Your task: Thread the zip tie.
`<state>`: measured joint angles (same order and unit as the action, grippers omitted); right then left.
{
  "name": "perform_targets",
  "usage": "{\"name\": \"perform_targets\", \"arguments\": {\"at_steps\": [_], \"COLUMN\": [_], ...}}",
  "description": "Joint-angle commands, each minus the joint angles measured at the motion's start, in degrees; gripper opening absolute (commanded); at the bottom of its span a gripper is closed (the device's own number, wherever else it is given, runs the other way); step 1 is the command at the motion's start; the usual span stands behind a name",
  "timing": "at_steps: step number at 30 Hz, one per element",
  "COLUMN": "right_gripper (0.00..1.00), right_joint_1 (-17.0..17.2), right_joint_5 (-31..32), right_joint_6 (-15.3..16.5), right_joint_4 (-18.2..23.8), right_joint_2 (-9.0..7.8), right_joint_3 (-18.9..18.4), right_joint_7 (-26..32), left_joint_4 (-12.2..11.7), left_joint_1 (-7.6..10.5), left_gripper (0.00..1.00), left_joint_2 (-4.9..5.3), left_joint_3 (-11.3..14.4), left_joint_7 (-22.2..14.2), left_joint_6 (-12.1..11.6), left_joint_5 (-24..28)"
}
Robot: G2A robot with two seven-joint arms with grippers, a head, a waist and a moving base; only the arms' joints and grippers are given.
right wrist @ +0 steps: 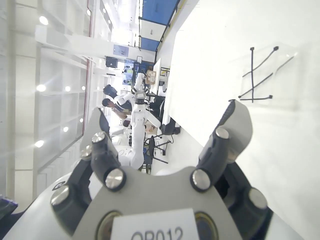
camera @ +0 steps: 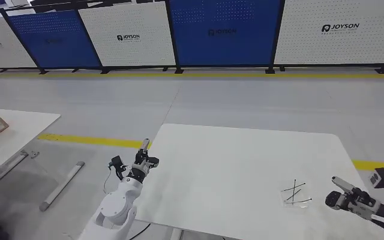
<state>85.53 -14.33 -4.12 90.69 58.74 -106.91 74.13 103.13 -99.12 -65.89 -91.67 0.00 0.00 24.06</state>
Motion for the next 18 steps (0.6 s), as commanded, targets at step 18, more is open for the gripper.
{"name": "perform_targets", "arguments": {"at_steps": [18], "right_gripper": [1.0], "right_joint_1": [-2.1], "right_joint_5": [2.3], "right_joint_6": [1.8], "right_joint_4": [-3.8], "right_joint_2": [-0.98], "right_joint_3": [0.2], "right_joint_7": [3.7], "left_joint_4": [0.0], "left_joint_1": [0.0], "left_gripper": [1.0], "left_joint_2": [0.0], "left_joint_3": [0.0], "left_joint_7": [0.0], "left_joint_6": [0.0], "left_joint_5": [0.0]}}
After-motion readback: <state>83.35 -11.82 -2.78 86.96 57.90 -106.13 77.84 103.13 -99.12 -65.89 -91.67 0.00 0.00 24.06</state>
